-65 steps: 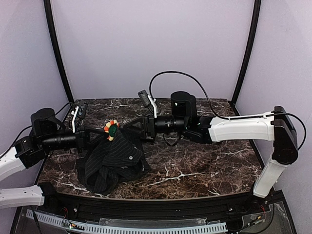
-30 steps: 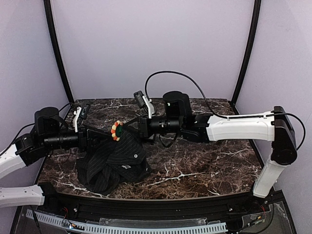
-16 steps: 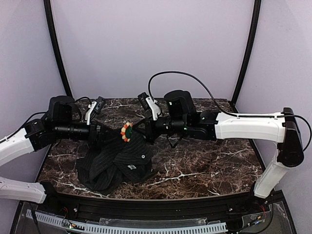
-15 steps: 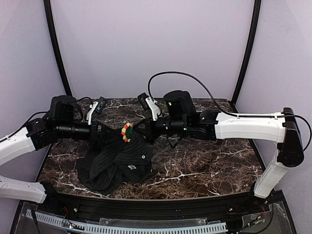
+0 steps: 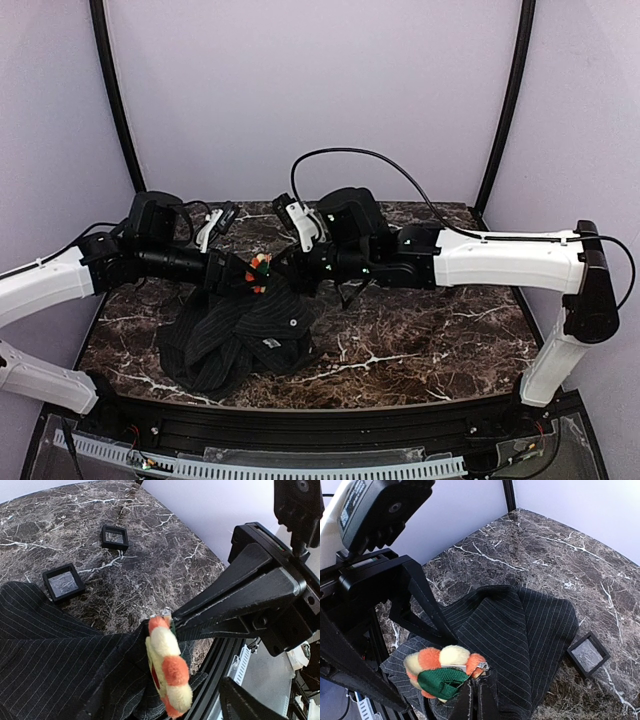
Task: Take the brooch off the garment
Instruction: Pass from the right arm to the left
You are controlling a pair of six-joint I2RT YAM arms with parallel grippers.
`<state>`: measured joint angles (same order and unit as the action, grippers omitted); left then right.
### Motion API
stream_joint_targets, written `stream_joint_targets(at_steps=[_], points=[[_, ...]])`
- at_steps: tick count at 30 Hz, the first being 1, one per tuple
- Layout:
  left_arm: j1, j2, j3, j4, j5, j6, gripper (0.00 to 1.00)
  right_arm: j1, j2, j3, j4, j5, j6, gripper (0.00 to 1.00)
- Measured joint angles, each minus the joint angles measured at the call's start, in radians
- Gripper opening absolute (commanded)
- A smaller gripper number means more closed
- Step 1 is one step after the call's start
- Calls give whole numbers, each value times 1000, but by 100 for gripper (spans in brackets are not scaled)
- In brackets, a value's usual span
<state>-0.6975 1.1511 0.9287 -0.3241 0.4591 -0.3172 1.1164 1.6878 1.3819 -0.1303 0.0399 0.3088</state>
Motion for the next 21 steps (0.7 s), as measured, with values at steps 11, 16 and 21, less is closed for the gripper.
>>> stream_joint_targets(at_steps=[11, 16, 21], points=[[0, 29, 0, 3, -36, -18, 55, 30, 9, 21, -29, 37, -16, 0], [0, 42, 0, 9, -37, -32, 39, 34, 19, 30, -40, 54, -23, 0], [0, 50, 1, 18, -30, -37, 17, 37, 26, 35, -50, 70, -29, 0]])
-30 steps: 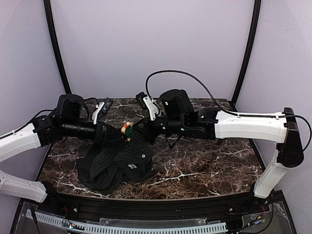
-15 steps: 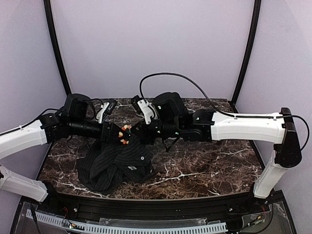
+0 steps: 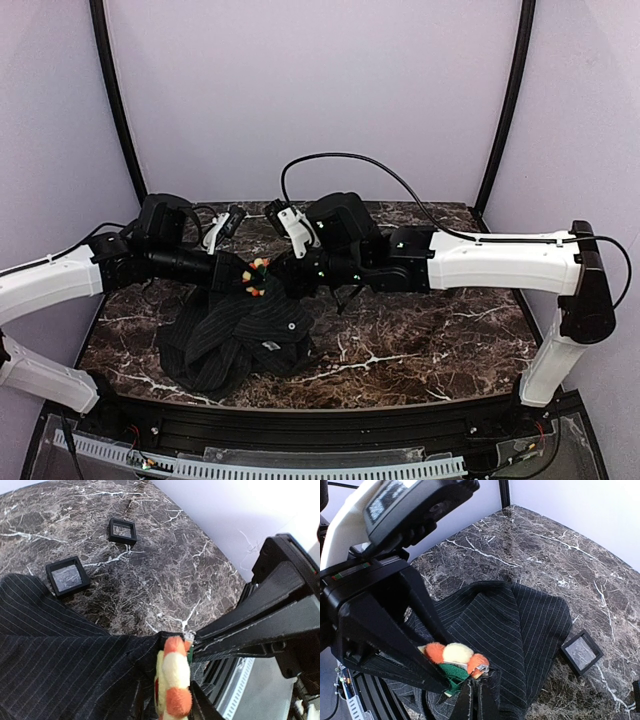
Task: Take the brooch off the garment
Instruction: Pass from the right arm to the left, then pass from the left arm to the right
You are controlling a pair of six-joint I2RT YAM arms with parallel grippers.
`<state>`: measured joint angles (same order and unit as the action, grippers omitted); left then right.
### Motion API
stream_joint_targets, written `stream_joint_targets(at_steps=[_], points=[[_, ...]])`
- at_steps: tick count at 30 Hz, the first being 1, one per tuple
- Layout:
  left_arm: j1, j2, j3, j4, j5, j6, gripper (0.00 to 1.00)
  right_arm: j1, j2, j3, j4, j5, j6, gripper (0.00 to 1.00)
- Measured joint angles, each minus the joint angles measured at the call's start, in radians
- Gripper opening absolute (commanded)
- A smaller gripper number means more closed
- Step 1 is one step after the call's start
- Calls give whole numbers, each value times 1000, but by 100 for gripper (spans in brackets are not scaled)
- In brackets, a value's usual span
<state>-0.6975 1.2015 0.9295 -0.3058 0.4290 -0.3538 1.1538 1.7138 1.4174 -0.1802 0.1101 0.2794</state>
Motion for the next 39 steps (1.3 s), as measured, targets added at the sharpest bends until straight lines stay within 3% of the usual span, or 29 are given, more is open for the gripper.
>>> stream_joint_targets(at_steps=[4, 12, 19, 24, 32, 39], points=[[0, 8, 1, 10, 8, -2, 2, 0, 3, 2, -3, 11, -3, 0], [0, 8, -2, 24, 6, -3, 1, 0, -19, -12, 3, 14, 2, 51], [0, -47, -74, 106, 81, -1, 1, -31, -227, -197, 135, -117, 35, 81], [0, -80, -108, 171, 216, -1, 1, -93, -317, -340, 299, -272, 81, 77], [1, -82, -108, 216, 387, 2, 1, -114, -272, -355, 420, -490, 112, 76], [1, -83, -108, 254, 488, -23, 1, -114, -240, -356, 517, -656, 148, 62]])
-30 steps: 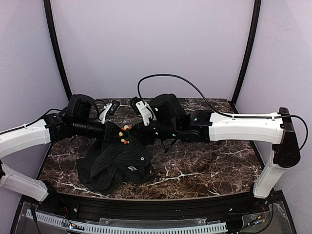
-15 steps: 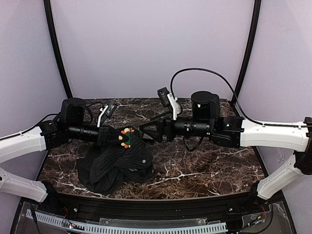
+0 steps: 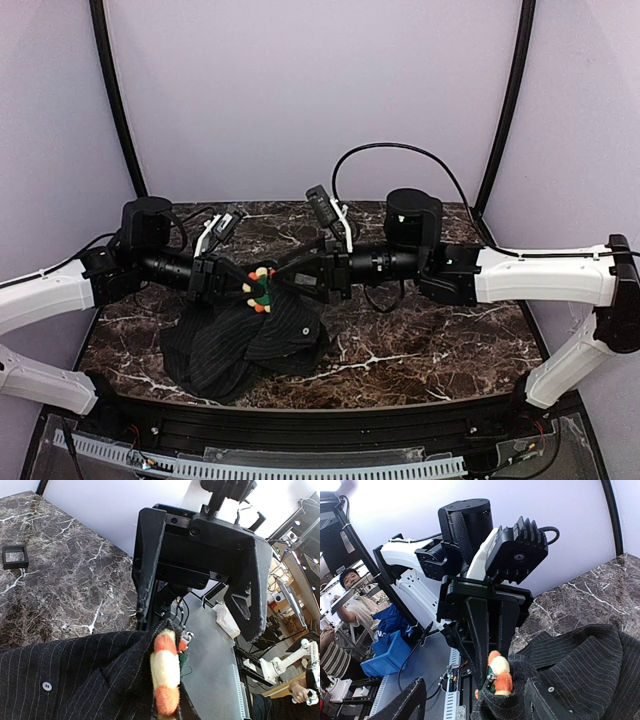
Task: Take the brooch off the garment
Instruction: Pass from the left arm to the right
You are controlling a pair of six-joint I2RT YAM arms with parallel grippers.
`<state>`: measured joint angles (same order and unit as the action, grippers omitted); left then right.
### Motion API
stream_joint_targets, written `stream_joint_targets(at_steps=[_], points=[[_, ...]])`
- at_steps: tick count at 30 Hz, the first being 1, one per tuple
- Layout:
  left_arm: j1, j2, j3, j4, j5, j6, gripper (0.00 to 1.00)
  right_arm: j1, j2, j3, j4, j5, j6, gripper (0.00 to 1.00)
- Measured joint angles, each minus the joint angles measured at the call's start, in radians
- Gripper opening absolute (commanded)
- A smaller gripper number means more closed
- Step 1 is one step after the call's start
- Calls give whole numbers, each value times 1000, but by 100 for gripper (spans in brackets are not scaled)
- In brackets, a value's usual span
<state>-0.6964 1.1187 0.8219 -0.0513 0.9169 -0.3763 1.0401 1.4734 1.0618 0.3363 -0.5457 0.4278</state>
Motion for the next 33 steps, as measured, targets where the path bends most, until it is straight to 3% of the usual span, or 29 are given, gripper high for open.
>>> stream_joint_targets(at_steps=[3, 7, 13, 22, 28, 30, 33], points=[[0, 0, 0, 0, 26, -2, 1, 0, 8, 2, 24, -33, 8, 54], [0, 0, 0, 0, 48, -1, 1, 1, 42, 8, 39, -61, 20, 53], [0, 0, 9, 0, 71, -1, 1, 6, 88, 8, 49, -85, 40, 29], [6, 5, 14, -8, 89, 13, 1, 9, 106, 10, 100, -102, 102, 2], [17, 6, 16, -50, 88, 39, 1, 9, 129, 27, 87, -109, 114, 0], [19, 10, 23, -70, 82, 48, 7, 9, 134, 38, 63, -105, 116, 0], [21, 12, 32, -95, 57, 65, 30, 9, 134, 57, 16, -80, 110, 0]])
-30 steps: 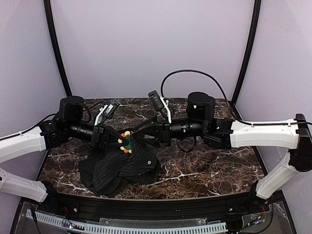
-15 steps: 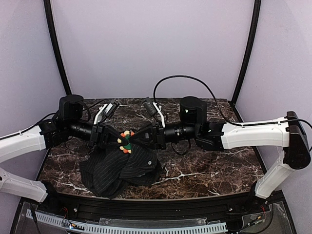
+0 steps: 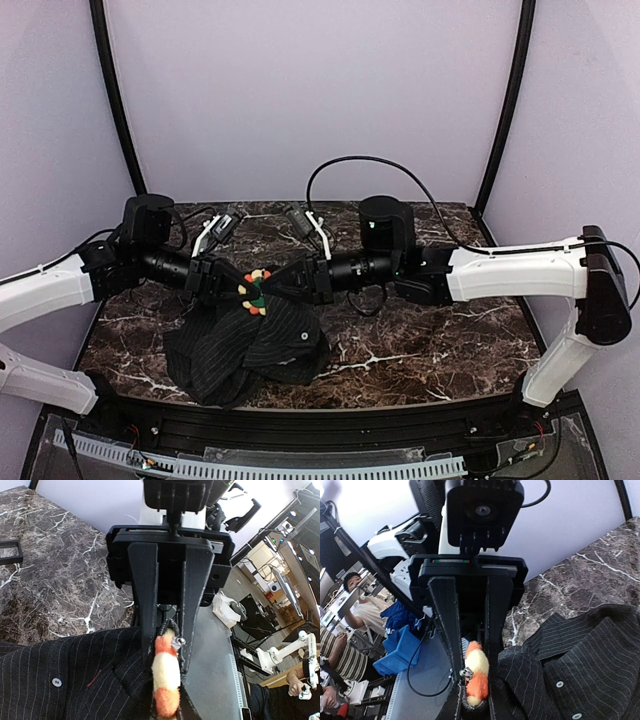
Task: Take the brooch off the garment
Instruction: Pass from the left arm to the right, then pass from the right arm to the left
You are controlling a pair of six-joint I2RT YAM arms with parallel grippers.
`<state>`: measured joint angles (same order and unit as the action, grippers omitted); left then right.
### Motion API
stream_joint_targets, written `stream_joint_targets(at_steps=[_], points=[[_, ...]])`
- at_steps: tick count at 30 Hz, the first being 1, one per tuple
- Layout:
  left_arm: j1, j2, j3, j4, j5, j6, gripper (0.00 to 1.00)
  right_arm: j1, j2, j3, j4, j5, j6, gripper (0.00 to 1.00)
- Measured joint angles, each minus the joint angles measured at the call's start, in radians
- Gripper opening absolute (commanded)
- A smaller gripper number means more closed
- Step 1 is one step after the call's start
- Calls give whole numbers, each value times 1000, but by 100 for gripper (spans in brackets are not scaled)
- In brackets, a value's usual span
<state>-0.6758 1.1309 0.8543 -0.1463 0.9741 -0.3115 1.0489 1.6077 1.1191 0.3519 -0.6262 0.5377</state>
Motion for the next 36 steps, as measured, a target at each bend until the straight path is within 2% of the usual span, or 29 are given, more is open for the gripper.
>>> stream_joint_targets(at_steps=[4, 6, 14, 21, 23, 26, 28, 34, 36], points=[[-3, 3, 13, -18, -67, 14, 53, 7, 3, 29, -72, 95, -15, 0], [-6, 3, 15, -19, -97, 13, 58, 15, 5, 40, -105, 146, -31, 0], [-10, 2, 16, -19, -165, 13, 53, 39, 8, 72, -182, 261, -76, 0], [-11, 0, 21, -19, -197, 19, 68, 44, 8, 74, -211, 290, -94, 0], [-11, -6, 27, -19, -209, 20, 64, 44, 8, 74, -220, 291, -98, 0], [-11, -17, 29, -19, -220, 15, 48, 44, 8, 74, -227, 291, -106, 0], [-11, -21, 29, -17, -231, 16, 41, 45, 8, 73, -227, 290, -111, 0], [-11, -20, 29, -11, -243, 4, 24, 51, 4, 68, -225, 290, -117, 0], [-11, -19, 29, -11, -243, -2, 21, 52, 2, 68, -226, 290, -118, 0]])
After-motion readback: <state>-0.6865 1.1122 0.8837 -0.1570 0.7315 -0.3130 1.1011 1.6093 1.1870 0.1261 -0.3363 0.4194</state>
